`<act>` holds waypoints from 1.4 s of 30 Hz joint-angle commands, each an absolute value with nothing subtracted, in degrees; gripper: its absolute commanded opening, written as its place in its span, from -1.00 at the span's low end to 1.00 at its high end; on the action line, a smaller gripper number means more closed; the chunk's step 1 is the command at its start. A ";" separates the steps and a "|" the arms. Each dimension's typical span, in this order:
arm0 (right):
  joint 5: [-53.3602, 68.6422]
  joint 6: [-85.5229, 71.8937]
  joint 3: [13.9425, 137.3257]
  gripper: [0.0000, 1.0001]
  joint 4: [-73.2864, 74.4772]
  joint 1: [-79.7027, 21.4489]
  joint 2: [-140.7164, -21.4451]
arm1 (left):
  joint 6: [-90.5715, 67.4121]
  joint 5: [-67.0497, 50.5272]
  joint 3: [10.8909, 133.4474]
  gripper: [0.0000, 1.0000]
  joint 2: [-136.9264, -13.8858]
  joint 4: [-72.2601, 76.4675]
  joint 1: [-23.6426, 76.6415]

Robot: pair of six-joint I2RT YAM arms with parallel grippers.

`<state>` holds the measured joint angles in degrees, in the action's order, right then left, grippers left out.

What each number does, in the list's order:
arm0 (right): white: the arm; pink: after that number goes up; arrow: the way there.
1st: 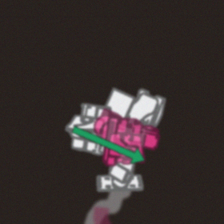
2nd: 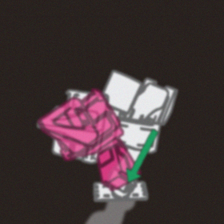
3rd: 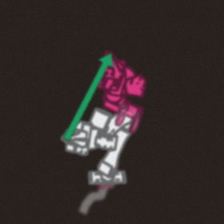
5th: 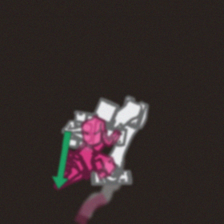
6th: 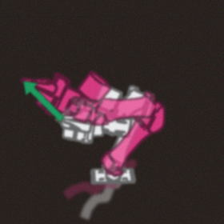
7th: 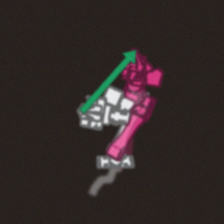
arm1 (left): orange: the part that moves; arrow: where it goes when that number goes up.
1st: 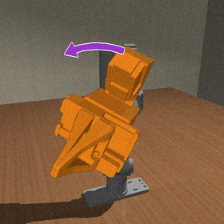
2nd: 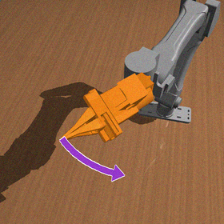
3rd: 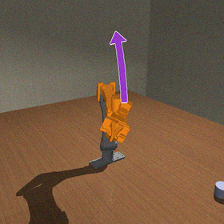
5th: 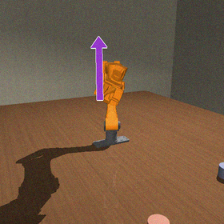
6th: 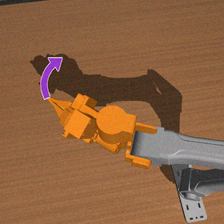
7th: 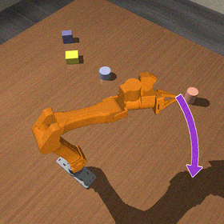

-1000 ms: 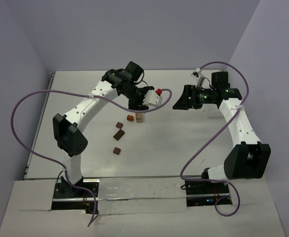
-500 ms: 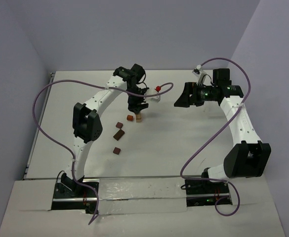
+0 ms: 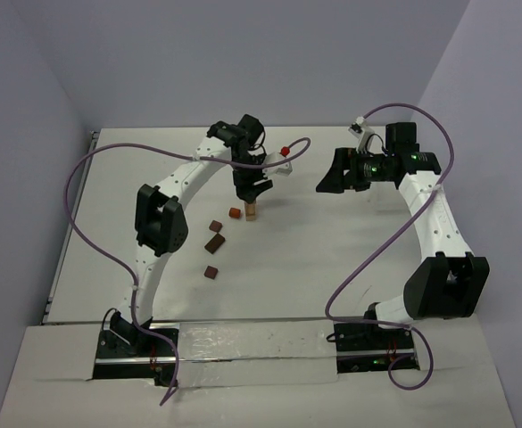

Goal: Build the wood block tower

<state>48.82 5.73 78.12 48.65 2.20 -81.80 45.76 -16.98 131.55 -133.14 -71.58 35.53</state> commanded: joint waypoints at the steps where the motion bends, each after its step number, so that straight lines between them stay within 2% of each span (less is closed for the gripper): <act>1: 48.62 6.68 80.89 0.99 49.34 2.81 -82.11 | 41.25 -16.40 132.48 -1.00 -132.14 -69.90 36.91; 18: 47.96 8.69 82.79 0.99 51.40 3.43 -81.99 | 43.59 -16.34 132.40 -0.96 -134.74 -73.31 36.47; 28: 48.08 8.53 82.88 0.99 51.50 3.52 -82.33 | 45.25 -16.35 132.91 -0.82 -135.62 -73.39 35.35; 42: 48.43 8.35 82.77 0.99 51.50 3.52 -82.97 | 48.80 -15.73 132.96 -0.82 -135.20 -72.67 35.35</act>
<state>47.62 7.81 80.27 50.88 3.05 -82.91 47.18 -15.62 131.24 -135.13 -72.66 35.42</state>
